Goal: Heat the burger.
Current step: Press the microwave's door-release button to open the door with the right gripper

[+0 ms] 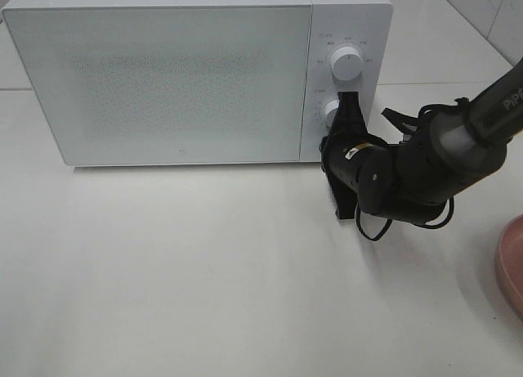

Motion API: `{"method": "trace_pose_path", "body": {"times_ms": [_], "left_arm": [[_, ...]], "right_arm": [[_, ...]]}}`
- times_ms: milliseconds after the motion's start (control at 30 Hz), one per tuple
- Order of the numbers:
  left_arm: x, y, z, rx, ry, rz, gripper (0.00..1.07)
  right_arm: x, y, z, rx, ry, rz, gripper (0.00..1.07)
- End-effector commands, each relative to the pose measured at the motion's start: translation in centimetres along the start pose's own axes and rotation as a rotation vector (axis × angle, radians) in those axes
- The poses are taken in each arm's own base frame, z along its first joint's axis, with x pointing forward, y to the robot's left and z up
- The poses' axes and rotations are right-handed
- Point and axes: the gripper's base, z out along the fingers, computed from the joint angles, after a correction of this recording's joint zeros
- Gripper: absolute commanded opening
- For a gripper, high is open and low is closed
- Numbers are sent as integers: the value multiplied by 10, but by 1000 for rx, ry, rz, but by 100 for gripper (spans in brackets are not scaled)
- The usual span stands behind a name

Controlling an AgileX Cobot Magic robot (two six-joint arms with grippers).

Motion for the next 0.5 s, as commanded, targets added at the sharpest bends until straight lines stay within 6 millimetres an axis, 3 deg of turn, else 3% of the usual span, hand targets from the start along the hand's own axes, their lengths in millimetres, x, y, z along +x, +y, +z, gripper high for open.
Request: {"method": "trace_pose_path", "body": {"times_ms": [33,500], "left_arm": [[1,0,-3,0,-28,1,100],[1,0,-3,0,-28,1,100]], "right_arm": [[-1,24,0,-129,-12,-9,0],[-3,32,-5,-149,-29,-12,0]]}}
